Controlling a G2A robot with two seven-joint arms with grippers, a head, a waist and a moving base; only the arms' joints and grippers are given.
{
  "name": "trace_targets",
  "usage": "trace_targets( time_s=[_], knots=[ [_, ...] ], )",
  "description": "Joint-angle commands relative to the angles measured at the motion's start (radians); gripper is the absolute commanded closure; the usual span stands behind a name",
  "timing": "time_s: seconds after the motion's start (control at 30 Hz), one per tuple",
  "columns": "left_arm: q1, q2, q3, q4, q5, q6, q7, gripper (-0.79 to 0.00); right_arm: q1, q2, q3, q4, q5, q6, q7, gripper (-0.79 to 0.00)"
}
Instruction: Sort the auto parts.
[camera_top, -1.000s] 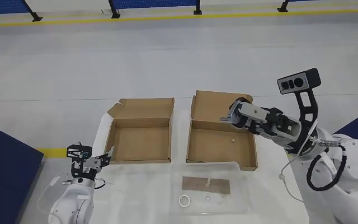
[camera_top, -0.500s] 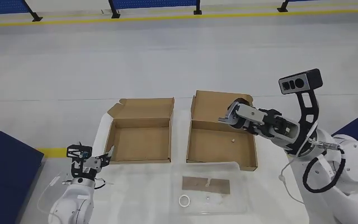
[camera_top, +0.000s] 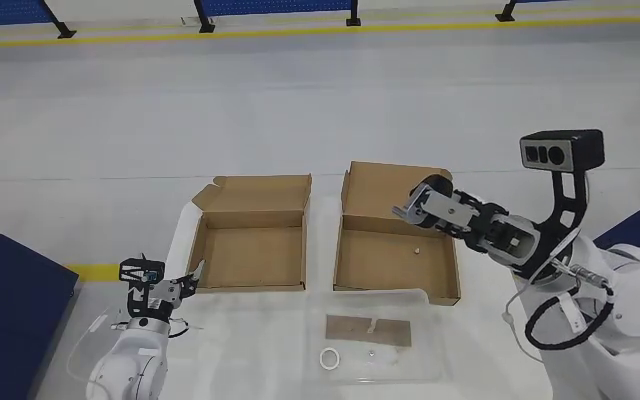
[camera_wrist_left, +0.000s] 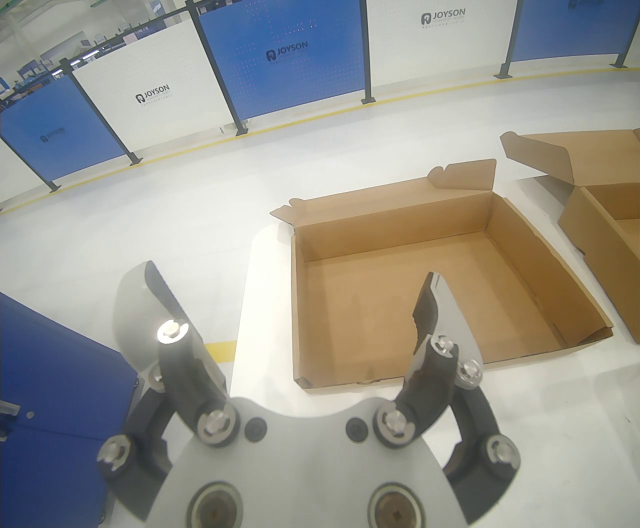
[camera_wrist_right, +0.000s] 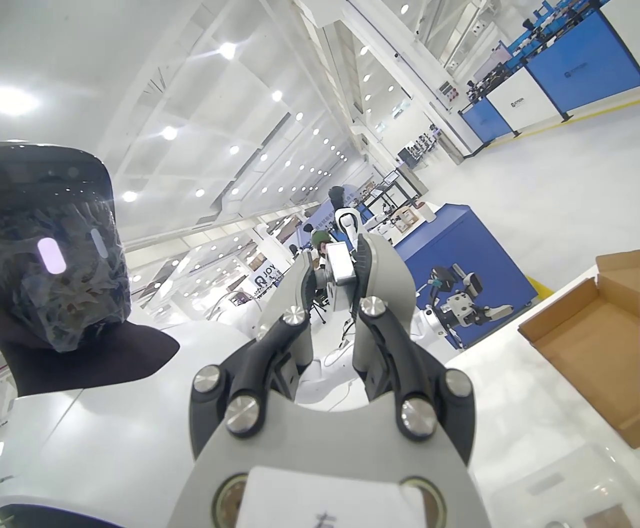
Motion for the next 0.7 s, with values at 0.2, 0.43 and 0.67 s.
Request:
trace_targets(
  time_s=[0.2, 0.43, 0.67],
  knots=[
    [0.000, 0.000, 0.000, 0.000, 0.000, 0.000, 0.000, -0.785, -0.011, -0.012, -0.007, 0.000, 0.046, -0.005, 0.015, 0.000],
    [0.000, 0.000, 0.000, 0.000, 0.000, 0.000, 0.000, -0.785, -0.009, -0.026, -0.038, 0.035, 0.232, 0.020, 0.082, 0.000],
    [0.000, 0.000, 0.000, 0.000, 0.000, 0.000, 0.000, -0.785, 0.004, -0.039, -0.056, 0.067, 0.334, 0.040, 0.132, 0.000]
  ],
)
